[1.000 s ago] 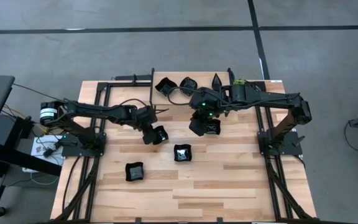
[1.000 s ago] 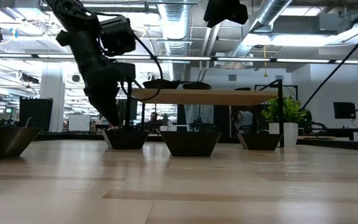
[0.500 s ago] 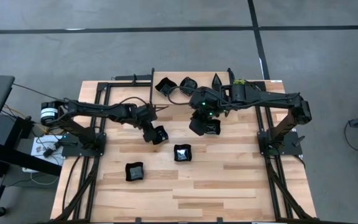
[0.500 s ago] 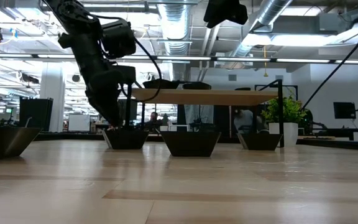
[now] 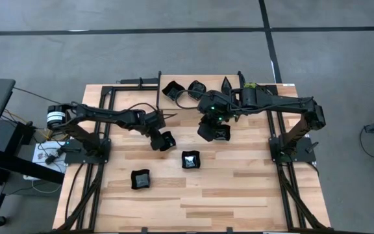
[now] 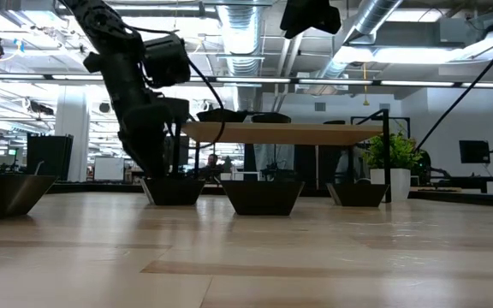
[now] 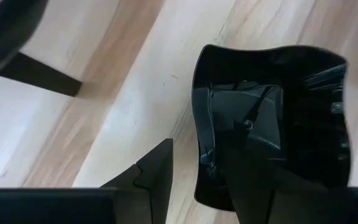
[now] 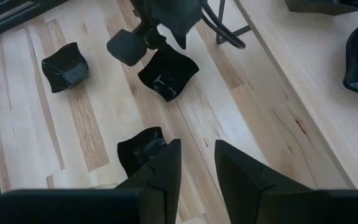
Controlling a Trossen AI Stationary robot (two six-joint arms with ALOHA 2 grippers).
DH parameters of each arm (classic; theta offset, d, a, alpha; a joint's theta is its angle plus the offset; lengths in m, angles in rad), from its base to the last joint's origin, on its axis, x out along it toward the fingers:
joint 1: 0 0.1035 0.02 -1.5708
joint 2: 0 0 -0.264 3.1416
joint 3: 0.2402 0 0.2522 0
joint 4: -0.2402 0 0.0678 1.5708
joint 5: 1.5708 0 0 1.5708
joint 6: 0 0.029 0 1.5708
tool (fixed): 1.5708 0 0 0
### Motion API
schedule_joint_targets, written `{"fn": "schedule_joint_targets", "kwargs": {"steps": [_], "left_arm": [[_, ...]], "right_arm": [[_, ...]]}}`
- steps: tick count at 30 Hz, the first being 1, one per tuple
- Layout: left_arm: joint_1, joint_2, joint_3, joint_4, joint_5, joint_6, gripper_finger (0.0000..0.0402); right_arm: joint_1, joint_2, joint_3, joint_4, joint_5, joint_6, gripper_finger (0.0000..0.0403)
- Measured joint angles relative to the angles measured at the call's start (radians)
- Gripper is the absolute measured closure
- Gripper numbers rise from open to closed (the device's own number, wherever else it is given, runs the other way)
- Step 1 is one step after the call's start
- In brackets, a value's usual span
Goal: Pick & Place Mini shaped plates
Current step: Stack the distorted square plate on top of the distorted square plate on the shelf
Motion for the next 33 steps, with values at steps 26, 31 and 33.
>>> {"fn": "schedule_joint_targets", "kwargs": {"steps": [26,31,33], "left_arm": [[0.0,-0.004,0.0,0.015,0.007,0.003,0.0289],[0.0,-0.006,0.0,0.018,-0.014,0.0,0.0281],[0.0,-0.007,0.0,0.023,-0.016,0.0,0.0278]], "right_arm": [[0.0,0.0,0.0,0.0,0.0,0.0,0.031],[0.0,0.0,0.0,-0.001,0.0,0.0,0.031],[0.0,0.0,0.0,-0.001,0.0,0.0,0.031]]}}
